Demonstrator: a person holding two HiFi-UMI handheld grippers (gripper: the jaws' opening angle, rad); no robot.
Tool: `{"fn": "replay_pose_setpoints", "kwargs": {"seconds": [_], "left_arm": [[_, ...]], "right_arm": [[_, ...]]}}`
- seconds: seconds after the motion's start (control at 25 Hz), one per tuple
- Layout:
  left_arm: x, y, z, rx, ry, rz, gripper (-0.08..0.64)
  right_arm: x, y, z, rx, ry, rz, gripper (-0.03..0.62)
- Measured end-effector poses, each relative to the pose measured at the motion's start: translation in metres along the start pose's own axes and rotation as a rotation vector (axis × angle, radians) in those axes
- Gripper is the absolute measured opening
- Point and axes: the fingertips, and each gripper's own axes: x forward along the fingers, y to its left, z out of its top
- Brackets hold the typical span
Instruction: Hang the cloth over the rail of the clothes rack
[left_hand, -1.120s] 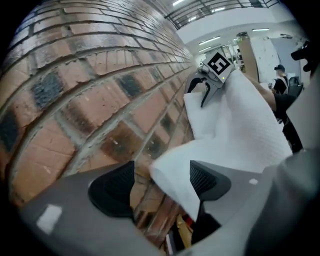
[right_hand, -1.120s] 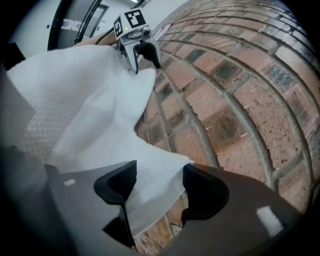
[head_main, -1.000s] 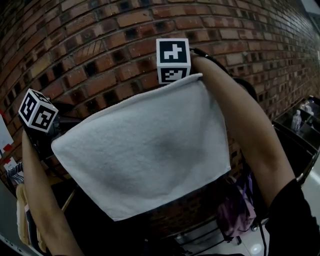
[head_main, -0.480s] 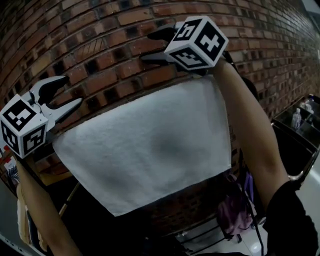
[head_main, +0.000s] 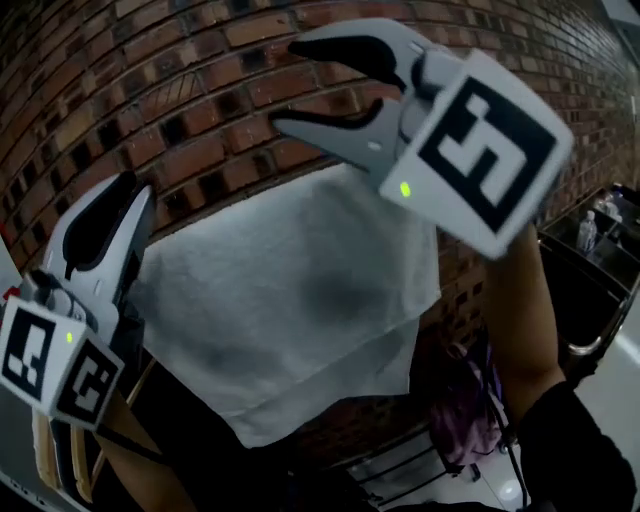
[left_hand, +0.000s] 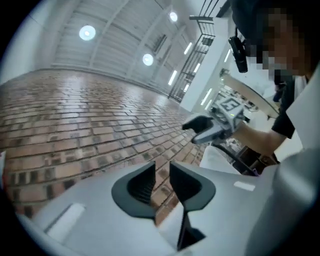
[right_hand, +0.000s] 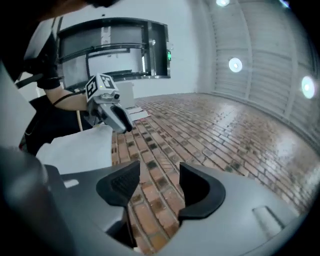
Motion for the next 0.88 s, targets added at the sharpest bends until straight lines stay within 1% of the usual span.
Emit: {"fn": "replay_pose_setpoints", "kwargs": {"seconds": [0.04,0.08,0.12,0.16,0.2,0.28,0.32,0.36,0.4,0.48,0.52,0.56,0.72,0.76,0.88], "left_arm": [[-0.017,-0.014,0.0,-0.031,-0.037,0.047,0.097],[-0.033,-0.029,-0.002,-0.07,-0.068,0.078,0.083],[-0.045,-0.044,-0.009,-0.116,-0.087,0.095,0.069],[-0.054,-0.058,-0.018,-0.167,-0.094,0.099,0.071],[-0.059,-0.072,-0.031,-0.221,-0.092,0.096,0.075],[-0.063,-0.099,-0.059,-0.336,-0.072,0.073,0.089],[-0.063,-0.111,-0.074,-0.394,-0.057,0.059,0.082],[-0.063,-0.124,-0.09,-0.449,-0.04,0.044,0.077],[-0.063,-0.136,-0.105,-0.5,-0.02,0.032,0.075],[-0.061,-0.157,-0.133,-0.58,0.026,0.018,0.02],[-0.06,-0.166,-0.146,-0.602,0.055,0.02,0.02],[-0.059,-0.174,-0.156,-0.607,0.086,0.028,0.02],[-0.059,-0.191,-0.184,-0.528,0.199,0.094,0.02],[-0.059,-0.194,-0.187,-0.525,0.215,0.104,0.02],[-0.058,-0.201,-0.196,-0.576,0.234,0.121,0.02]], "right_arm": [[-0.023,0.024,0.007,0.043,-0.04,-0.026,0.254],[-0.044,0.05,0.01,0.096,-0.077,-0.039,0.253],[-0.059,0.076,0.009,0.144,-0.1,-0.032,0.253],[-0.069,0.1,0.003,0.184,-0.104,-0.011,0.253],[-0.072,0.123,-0.007,0.222,-0.089,0.015,0.253],[-0.072,0.163,-0.038,0.323,-0.016,0.061,0.245],[-0.072,0.18,-0.057,0.383,0.032,0.077,0.216],[-0.075,0.195,-0.074,0.441,0.076,0.085,0.19],[-0.078,0.207,-0.089,0.491,0.11,0.084,0.18],[-0.083,0.222,-0.11,0.553,0.148,0.06,0.132],[-0.085,0.227,-0.116,0.572,0.158,0.051,0.103],[-0.086,0.233,-0.12,0.591,0.164,0.047,0.075],[-0.087,0.252,-0.13,0.63,0.201,0.053,0.022],[-0.087,0.255,-0.131,0.633,0.206,0.054,0.014],[-0.088,0.262,-0.13,0.633,0.208,0.06,0.005]]}}
